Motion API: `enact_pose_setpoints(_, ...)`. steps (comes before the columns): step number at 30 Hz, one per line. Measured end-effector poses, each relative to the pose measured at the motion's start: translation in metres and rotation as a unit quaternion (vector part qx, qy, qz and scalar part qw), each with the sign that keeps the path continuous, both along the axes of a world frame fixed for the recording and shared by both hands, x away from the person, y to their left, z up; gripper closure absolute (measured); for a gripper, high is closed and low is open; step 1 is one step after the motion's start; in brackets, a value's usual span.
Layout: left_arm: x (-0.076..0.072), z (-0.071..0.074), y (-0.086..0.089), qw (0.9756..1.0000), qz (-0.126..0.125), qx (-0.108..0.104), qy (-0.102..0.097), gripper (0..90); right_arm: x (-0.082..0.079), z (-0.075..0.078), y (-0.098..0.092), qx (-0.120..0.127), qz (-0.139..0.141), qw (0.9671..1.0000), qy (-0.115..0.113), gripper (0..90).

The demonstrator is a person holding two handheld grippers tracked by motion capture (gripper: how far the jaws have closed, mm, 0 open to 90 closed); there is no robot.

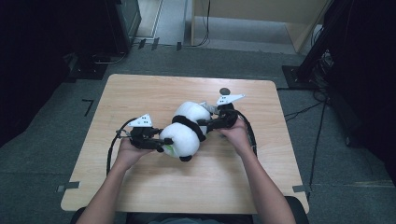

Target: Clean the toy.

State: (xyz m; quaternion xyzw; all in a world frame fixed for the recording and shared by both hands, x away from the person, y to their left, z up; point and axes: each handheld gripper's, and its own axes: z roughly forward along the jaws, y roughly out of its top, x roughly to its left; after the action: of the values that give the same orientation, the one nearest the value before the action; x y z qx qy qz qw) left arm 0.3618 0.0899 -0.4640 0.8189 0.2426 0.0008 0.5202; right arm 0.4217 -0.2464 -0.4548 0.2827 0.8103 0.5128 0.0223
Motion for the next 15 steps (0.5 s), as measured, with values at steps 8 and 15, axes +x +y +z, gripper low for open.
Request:
enact_pose_setpoints(8, 0.002, 0.010, 0.014, 0.9970, 0.073, -0.014, -0.021, 56.1, -0.008, 0.014, -0.023, -0.054, -0.068, 0.9957, -0.032, 32.3)
enact_pose_setpoints(15, 0.004, 0.013, 0.018, 0.9931, 0.113, -0.013, -0.030, 55.3, -0.018, 0.017, -0.051, -0.060, -0.105, 0.9916, -0.045, 32.3)
